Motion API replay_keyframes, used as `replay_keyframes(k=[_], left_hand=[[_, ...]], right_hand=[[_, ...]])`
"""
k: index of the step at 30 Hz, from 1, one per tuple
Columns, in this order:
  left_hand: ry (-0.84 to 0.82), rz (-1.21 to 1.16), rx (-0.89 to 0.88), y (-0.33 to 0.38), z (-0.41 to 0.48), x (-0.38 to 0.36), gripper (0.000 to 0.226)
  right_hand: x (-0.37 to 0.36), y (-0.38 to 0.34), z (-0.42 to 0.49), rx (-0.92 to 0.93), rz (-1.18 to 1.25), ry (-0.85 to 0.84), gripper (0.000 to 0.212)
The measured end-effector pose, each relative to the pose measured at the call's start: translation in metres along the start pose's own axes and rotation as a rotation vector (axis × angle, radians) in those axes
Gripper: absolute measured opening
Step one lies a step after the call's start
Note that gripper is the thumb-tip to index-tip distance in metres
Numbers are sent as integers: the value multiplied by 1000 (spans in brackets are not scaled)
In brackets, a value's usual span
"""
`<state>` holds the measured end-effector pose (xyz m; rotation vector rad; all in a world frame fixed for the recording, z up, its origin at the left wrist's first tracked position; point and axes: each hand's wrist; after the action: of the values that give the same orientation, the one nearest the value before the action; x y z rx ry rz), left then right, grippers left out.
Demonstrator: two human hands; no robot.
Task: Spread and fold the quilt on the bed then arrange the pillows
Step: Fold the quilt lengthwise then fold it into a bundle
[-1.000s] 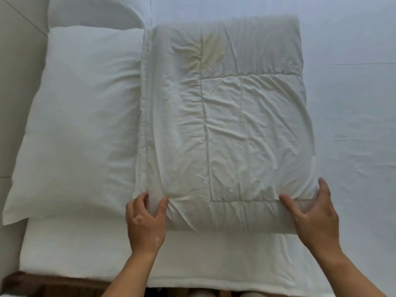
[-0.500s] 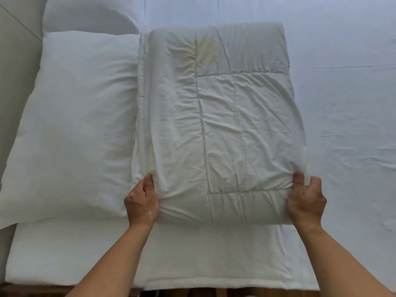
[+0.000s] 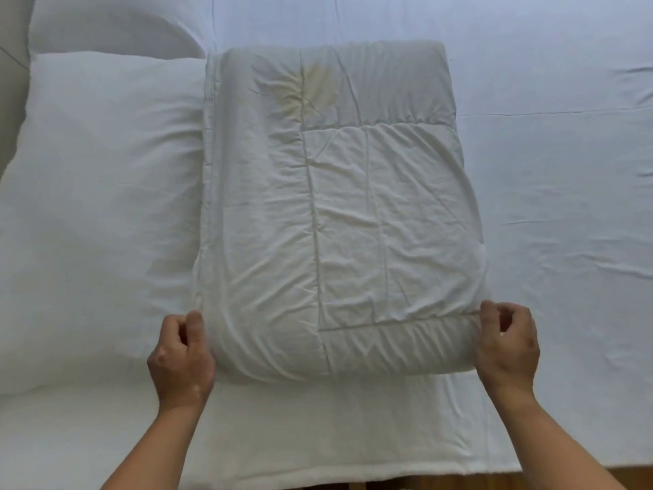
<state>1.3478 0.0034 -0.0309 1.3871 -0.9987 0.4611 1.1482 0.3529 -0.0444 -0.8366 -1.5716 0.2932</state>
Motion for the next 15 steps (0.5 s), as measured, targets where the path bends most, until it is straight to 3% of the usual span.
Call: replay_keyframes(k=[4,10,15], left_hand=[[-101,37,142,3,-18,-15,58],[-70,66,365,-6,-16,-37,76],[-114,70,230,-10,8,-17,76]], right_hand=[[-3,8,-24,-151,-20,-23,47],[-22,-5,-1,-391,195,95,57],[-13,2,13,-373,205,119,58]])
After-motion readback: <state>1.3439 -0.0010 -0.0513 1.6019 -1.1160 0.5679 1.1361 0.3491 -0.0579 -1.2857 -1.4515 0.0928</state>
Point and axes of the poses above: each hand's wrist, its own z-axis towards the middle knuckle, its own x-axis out of the back of the hand, y = z × x, and after that the axes turned 4 degrees about y, right-handed
